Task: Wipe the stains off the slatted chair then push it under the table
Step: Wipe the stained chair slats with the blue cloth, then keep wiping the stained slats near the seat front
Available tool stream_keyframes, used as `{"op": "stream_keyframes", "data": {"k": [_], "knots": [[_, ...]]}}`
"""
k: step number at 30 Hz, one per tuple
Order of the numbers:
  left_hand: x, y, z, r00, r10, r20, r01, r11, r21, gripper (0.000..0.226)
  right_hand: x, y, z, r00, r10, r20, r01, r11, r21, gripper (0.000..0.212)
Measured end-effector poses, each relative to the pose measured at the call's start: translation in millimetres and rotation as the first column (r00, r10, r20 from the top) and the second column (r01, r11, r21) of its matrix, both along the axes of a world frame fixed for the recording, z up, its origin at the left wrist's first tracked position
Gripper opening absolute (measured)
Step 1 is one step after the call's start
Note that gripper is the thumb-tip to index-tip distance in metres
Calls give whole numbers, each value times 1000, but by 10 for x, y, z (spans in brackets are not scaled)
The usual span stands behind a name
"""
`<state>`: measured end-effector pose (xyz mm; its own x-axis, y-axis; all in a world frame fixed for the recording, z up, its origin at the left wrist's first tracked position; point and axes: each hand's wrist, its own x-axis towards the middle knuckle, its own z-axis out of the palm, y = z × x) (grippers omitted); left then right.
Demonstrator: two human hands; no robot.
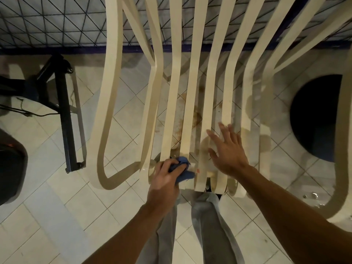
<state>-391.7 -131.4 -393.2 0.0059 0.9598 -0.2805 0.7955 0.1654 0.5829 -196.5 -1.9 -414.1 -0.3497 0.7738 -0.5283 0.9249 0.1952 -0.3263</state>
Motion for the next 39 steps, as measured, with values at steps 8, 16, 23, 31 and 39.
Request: {"op": "stream_keyframes", "data": {"k": [8,16,23,31,39], "knots": [[180,68,-3,987,-116,-108,110,992,-63,58,58,-4,51,999,36,13,-35,998,-55,69],[167,-10,265,996,-76,38,84,960,-267,42,9,-141,298,999,-50,2,50,977,-207,57],[116,86,1044,970,185,160,-141,957,-252,40,-49,-444,1199,891,-418,-177,307,842,-444,38],[395,270,2183,960,169,224,-132,976,-171,46,44,-651,2566,408,-873,-269,349,421,-837,46],[619,459,2953,957,69,283,-58,997,-49,49,179,-756,3234,47,-936,-349,407,337,-849,37]]}}
